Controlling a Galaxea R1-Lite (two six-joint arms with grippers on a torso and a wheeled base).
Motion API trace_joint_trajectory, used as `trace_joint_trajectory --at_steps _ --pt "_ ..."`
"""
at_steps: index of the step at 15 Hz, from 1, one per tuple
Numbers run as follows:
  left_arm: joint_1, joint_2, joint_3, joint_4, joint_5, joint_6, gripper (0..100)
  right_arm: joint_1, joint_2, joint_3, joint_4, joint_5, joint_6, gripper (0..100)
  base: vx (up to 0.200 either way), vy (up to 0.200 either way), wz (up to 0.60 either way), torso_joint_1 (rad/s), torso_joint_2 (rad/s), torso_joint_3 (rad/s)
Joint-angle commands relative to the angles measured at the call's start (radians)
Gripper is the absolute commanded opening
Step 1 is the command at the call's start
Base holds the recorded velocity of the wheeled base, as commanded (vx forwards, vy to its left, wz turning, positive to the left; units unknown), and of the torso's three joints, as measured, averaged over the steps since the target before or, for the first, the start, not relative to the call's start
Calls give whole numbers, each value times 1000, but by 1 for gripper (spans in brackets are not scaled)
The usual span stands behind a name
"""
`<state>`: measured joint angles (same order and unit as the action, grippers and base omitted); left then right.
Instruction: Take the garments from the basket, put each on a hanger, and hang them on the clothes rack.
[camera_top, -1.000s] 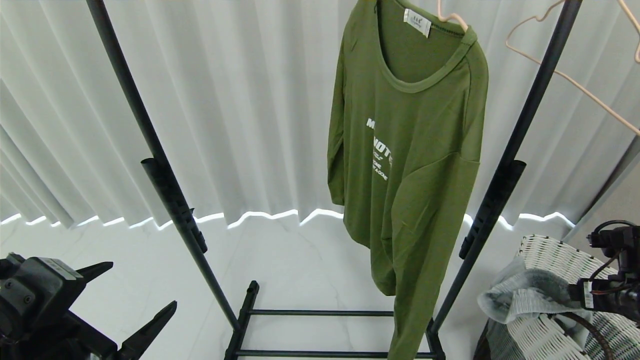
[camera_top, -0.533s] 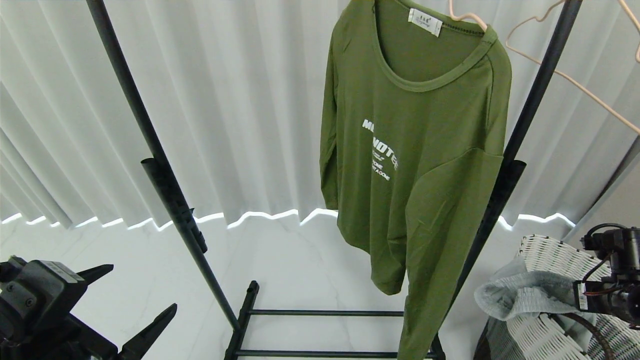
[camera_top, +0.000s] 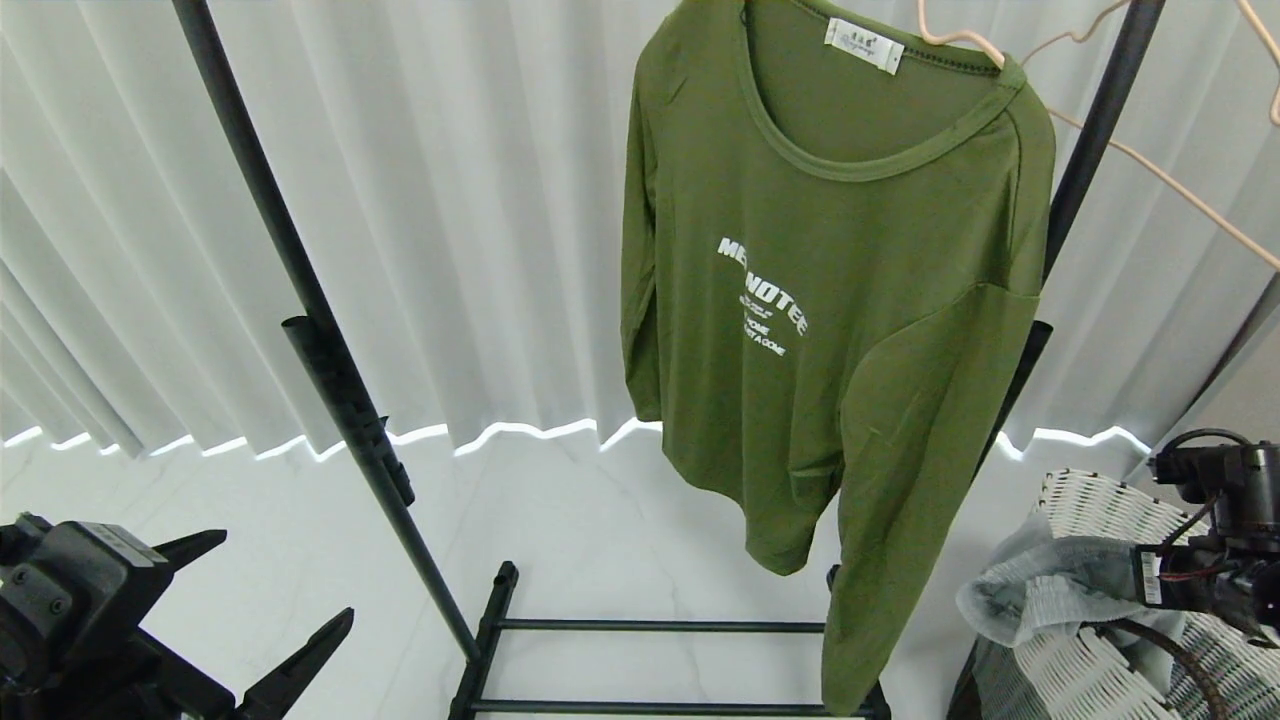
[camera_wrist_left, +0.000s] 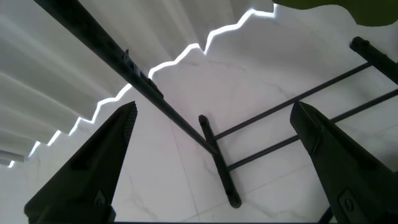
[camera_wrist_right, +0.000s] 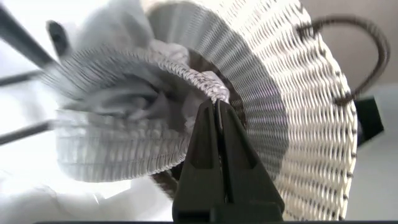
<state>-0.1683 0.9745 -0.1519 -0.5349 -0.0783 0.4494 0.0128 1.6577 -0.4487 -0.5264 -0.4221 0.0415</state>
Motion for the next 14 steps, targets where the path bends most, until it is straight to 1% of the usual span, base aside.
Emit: trace_joint_trajectory --at_steps 1,3,5,7,10,11,12,14 --pt "1 7 5 1 0 -1 100 72 -90 -33 11 0 0 0 0 0 0 0 0 0" --pt "1 12 15 0 0 2 100 141 -165 -76 71 0 0 0 0 0 0 0 0 0" --pt "1 15 22 1 0 3 100 191 -236 -137 164 2 0 0 0 0 0 0 0 0" --pt "1 18 25 1 0 3 100 251 -305 -222 266 3 0 0 0 0 0 0 0 0" --pt "1 18 29 3 5 3 100 346 -369 -309 368 2 0 0 -200 0 0 6 -4 4" --pt "1 18 32 3 5 3 100 398 -394 -341 408 2 0 0 -200 0 0 12 2 -2" --pt "1 18 34 3 5 3 100 431 -406 -357 425 2 0 0 -200 0 0 2 2 7" --pt "1 20 34 3 5 3 100 527 -426 -378 439 2 0 0 -200 0 0 -2 5 5"
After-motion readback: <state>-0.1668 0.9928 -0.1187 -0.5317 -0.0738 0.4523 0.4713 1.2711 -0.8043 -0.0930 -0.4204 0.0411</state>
